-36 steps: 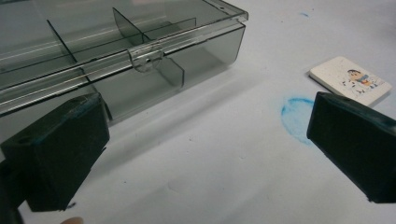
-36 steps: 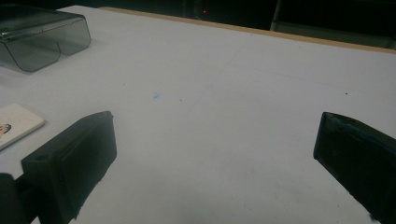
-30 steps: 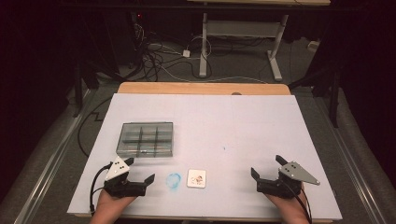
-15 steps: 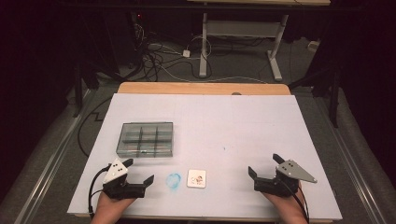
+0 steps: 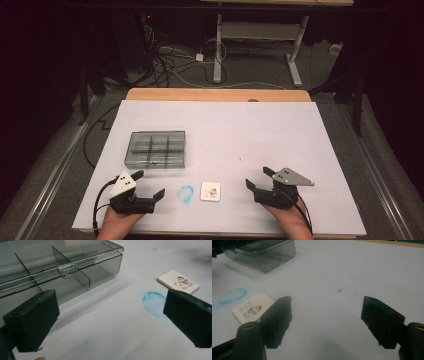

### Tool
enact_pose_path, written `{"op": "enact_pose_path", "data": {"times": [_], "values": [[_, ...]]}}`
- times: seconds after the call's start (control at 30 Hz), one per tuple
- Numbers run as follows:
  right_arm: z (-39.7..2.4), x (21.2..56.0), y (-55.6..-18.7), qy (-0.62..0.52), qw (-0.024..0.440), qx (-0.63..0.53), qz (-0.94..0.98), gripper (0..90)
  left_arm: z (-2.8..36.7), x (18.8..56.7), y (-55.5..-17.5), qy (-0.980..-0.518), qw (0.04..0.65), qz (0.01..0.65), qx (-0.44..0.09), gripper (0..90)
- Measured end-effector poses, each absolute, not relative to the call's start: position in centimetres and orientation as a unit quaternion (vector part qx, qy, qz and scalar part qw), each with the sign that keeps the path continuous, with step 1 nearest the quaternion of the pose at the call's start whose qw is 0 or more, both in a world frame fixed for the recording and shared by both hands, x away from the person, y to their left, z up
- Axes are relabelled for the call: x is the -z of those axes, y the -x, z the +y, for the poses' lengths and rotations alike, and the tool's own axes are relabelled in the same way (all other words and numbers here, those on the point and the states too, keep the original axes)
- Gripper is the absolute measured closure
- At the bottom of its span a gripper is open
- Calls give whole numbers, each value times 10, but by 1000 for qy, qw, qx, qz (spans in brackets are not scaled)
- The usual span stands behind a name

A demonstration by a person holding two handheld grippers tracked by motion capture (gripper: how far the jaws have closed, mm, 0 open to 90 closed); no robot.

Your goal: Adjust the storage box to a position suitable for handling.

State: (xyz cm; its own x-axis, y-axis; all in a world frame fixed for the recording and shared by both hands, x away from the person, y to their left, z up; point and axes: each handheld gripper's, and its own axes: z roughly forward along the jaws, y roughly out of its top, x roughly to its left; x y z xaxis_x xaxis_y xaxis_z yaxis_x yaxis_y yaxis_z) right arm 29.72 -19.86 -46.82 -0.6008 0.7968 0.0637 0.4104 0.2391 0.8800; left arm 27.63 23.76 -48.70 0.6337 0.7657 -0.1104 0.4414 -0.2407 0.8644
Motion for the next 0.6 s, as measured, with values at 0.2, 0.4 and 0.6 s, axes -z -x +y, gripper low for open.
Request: {"op": "enact_pose_path", "data": {"times": [0.2, 0.4, 0.6], "values": [[-183, 471, -295, -379, 168, -466, 782, 564, 235, 487, -278, -774, 462, 398, -171, 2], [-172, 472, -294, -360, 143, -466, 795, 759, 235, 487, -278, -774, 462, 398, -170, 2], [-160, 469, -291, -337, 140, -464, 808, 900, 234, 488, -280, -774, 459, 401, -168, 13]]}}
